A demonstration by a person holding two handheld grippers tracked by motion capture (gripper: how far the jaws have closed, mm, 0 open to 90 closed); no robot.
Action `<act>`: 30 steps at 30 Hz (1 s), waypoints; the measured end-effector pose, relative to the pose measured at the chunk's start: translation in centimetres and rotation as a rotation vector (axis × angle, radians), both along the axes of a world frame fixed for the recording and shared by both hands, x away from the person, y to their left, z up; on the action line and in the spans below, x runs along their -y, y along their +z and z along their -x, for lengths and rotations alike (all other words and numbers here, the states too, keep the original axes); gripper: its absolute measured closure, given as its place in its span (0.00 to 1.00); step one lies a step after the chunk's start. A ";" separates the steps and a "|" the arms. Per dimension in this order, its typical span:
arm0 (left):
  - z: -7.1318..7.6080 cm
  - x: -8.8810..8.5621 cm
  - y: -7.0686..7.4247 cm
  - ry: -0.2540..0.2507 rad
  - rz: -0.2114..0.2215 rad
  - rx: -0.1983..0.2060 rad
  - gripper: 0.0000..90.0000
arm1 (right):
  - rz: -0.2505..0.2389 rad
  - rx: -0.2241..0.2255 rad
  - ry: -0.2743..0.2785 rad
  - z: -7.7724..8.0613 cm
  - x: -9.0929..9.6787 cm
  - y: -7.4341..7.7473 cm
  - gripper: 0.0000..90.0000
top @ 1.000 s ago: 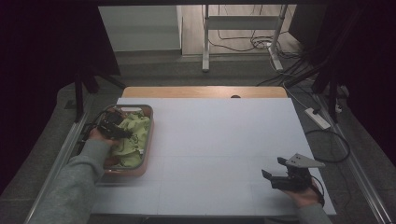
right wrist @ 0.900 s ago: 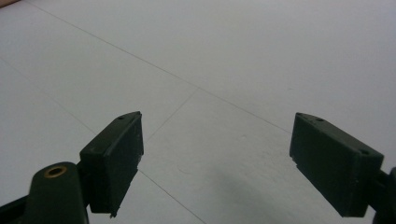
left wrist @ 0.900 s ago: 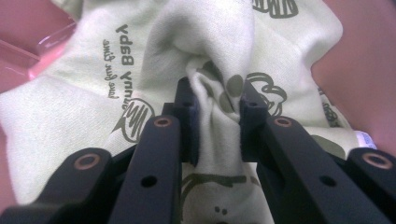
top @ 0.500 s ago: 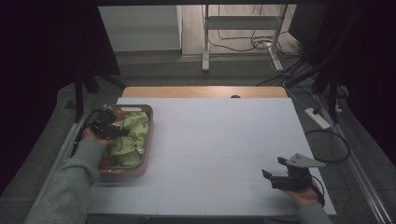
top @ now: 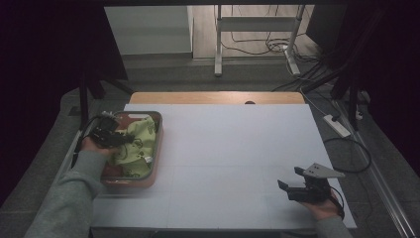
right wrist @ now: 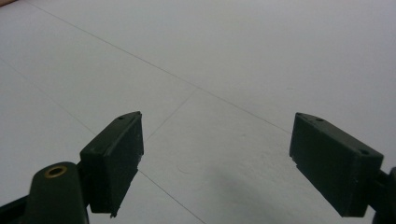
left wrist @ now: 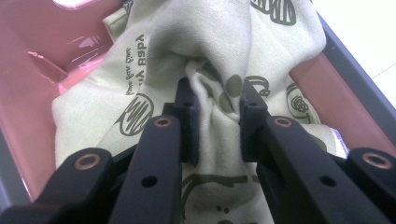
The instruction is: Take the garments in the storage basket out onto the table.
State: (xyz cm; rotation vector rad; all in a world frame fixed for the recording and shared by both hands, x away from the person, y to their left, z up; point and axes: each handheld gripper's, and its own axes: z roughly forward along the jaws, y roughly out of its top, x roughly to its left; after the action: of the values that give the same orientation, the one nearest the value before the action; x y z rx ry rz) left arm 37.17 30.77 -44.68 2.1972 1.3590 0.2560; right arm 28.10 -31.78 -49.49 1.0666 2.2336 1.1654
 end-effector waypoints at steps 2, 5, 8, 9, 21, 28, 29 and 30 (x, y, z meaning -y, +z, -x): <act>0.1 -0.1 0.1 0.002 0.006 0.008 0.84 | -0.002 0.000 -0.003 0.0 0.0 0.0 0.20; 0.3 -0.2 0.2 0.006 0.006 0.011 0.84 | 0.001 -0.002 -0.003 0.0 0.0 0.0 0.20; 0.4 -0.2 0.4 0.003 0.005 0.016 0.84 | 0.001 -0.004 -0.004 0.0 0.0 0.0 0.20; 0.4 -0.2 0.4 0.007 0.008 0.020 0.84 | 0.001 -0.003 -0.004 0.0 0.0 0.0 0.20; 0.6 -0.5 0.7 0.005 0.016 0.030 0.84 | 0.004 -0.005 -0.005 0.0 0.0 -0.1 0.20; 0.8 -0.7 1.0 0.007 0.023 0.036 0.84 | 0.004 -0.005 -0.006 0.0 0.0 -0.1 0.20; 0.9 -0.7 1.2 0.009 0.025 0.041 0.84 | 0.004 -0.005 -0.007 0.0 0.0 -0.1 0.20; 0.9 -0.8 1.3 0.009 0.026 0.046 0.84 | 0.004 -0.005 -0.007 0.0 0.0 -0.1 0.20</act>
State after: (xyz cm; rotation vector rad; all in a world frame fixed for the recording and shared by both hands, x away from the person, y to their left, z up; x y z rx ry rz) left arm 36.25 31.58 -43.35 2.1509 1.3406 0.2883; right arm 28.14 -31.77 -49.57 1.0757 2.2337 1.1558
